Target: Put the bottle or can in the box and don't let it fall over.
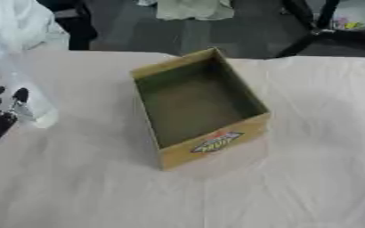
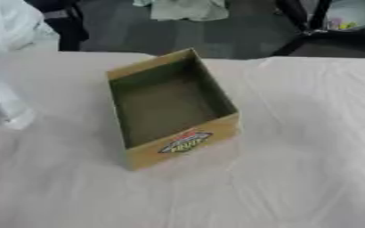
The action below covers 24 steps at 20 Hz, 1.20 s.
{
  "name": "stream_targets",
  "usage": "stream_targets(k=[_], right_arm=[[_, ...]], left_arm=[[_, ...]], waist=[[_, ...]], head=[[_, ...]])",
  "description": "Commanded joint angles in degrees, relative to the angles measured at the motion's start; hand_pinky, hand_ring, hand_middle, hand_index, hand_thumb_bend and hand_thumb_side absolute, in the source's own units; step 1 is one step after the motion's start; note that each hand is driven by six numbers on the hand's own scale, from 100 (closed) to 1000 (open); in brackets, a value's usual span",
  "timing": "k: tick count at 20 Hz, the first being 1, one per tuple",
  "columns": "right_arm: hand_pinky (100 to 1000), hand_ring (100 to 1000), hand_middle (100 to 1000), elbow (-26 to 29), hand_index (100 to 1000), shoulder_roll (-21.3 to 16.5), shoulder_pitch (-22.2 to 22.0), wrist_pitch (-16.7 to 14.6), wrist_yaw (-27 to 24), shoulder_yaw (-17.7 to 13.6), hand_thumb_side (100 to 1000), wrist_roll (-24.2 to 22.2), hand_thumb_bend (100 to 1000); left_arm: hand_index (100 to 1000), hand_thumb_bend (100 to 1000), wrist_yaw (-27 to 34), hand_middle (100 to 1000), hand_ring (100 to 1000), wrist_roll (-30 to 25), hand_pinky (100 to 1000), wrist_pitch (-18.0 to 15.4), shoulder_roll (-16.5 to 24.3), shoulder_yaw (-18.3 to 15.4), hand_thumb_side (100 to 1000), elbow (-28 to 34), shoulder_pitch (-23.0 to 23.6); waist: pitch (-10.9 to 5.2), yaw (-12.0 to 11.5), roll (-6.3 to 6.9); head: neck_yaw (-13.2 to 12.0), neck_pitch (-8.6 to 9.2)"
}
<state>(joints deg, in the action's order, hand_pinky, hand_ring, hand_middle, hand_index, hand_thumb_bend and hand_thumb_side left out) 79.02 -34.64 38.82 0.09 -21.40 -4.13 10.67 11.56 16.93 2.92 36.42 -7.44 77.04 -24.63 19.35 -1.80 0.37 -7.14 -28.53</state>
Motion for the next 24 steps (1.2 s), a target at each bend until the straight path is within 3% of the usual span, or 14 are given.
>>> stream_targets(k=[1,24], right_arm=[[879,748,794,1.2,850,-2.1,0.9,-0.2,0.4,-0.3,807,-0.1,100],[881,748,795,1.2,851,-2.0,0.8,-0.1,0.5,-0.3,816,-0.2,100]], left_arm=[[898,503,0.4,965,1000,0.6,1000,0.0,3.6,-0.9,555,0.6,-0.2],[904,526,1.7,970,1000,-3.3,1000,-1.2,5.3,-0.1,595,-3.8,-2.7]], waist=[[-1.07,-0.1,-0.01],[-0.70,0.0,-0.36]], head=[[-0.1,0.64],[0.2,1.69]])
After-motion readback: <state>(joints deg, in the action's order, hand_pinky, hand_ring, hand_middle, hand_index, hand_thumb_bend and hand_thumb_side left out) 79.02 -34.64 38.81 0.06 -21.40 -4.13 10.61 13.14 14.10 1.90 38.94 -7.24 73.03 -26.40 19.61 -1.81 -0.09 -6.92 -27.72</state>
